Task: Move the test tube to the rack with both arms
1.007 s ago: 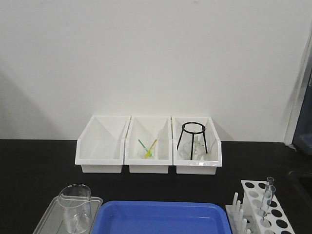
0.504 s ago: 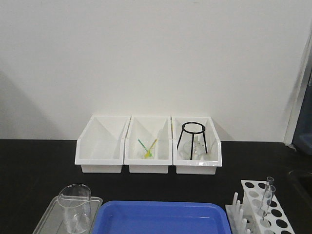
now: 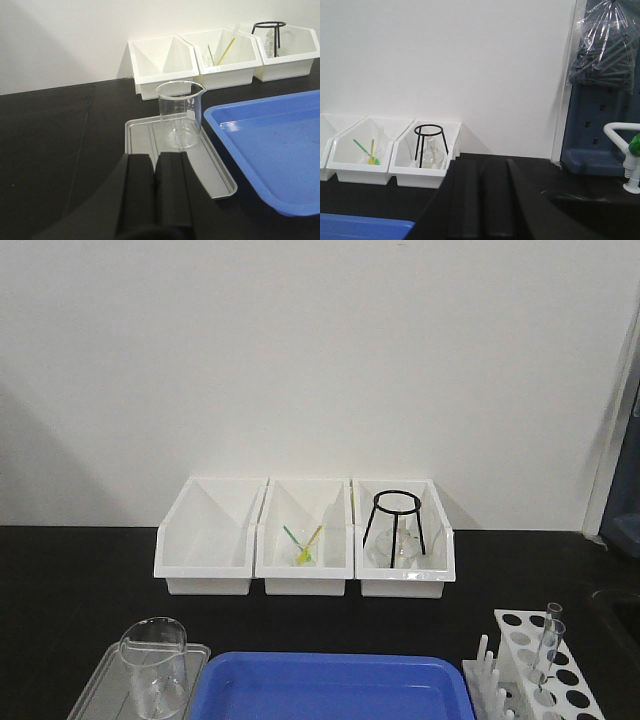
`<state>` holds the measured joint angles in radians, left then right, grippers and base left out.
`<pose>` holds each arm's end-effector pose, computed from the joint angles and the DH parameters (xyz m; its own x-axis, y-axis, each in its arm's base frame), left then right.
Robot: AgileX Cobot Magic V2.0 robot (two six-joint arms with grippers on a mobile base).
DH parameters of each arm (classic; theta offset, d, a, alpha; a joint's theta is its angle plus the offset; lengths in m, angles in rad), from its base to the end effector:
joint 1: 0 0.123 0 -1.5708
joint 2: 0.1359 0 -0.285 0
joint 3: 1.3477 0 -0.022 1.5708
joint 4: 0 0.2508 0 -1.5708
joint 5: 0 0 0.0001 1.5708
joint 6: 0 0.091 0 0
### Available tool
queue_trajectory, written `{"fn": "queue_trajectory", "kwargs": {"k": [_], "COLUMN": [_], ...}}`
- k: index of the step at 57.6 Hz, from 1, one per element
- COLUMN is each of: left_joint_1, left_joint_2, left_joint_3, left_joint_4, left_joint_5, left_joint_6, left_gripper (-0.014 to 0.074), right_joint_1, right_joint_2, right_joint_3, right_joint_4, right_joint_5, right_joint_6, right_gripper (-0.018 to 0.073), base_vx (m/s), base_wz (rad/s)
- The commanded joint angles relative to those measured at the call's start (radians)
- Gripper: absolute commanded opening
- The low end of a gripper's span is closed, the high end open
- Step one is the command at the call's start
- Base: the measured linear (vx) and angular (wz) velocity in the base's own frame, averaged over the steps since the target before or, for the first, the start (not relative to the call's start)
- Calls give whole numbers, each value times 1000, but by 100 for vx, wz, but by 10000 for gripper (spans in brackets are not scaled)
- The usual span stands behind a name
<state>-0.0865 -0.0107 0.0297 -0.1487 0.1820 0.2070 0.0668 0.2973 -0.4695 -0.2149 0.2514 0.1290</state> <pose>0.0559 -0.0073 0.1874 -0.1041 0.0699 -0.9921 0.1195 0.9912 0.0573 0.0691 -0.0002 0.3294 0.0146 -0.0784 -0.9968 -0.0126 0.9968 -0.0785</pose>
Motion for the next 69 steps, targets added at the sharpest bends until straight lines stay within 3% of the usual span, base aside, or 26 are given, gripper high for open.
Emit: {"fn": "queue_trajectory", "kwargs": {"k": [1, 21, 29, 44, 69], "left_joint_1": [1, 1, 1, 1, 1], "left_joint_2": [-15, -15, -15, -15, -15], "left_joint_3": [-28, -28, -28, -28, -28], "left_joint_4": [-14, -14, -14, -14, -14], "left_joint_5": [-85, -85, -82, -81, -81], "left_joint_6": [-8, -8, -8, -8, -8], "left_gripper": [-7, -7, -7, -7, -7], "right_joint_1": [-5, -4, -4, -4, -5], "right_joint_2": [10, 2, -86, -310, -317], "right_joint_3": [-28, 2, 181, 519, 518], "right_joint_4": [-7, -33, -13, 121, 123], "right_joint_5": [-83, -76, -127, -240, -187], "right_joint_6": [-4, -8, -7, -11, -11], "right_gripper": [-11, -11, -11, -11, -11], "base_vx": [0, 0, 0, 0, 0], "base_wz": [0, 0, 0, 0, 0]}}
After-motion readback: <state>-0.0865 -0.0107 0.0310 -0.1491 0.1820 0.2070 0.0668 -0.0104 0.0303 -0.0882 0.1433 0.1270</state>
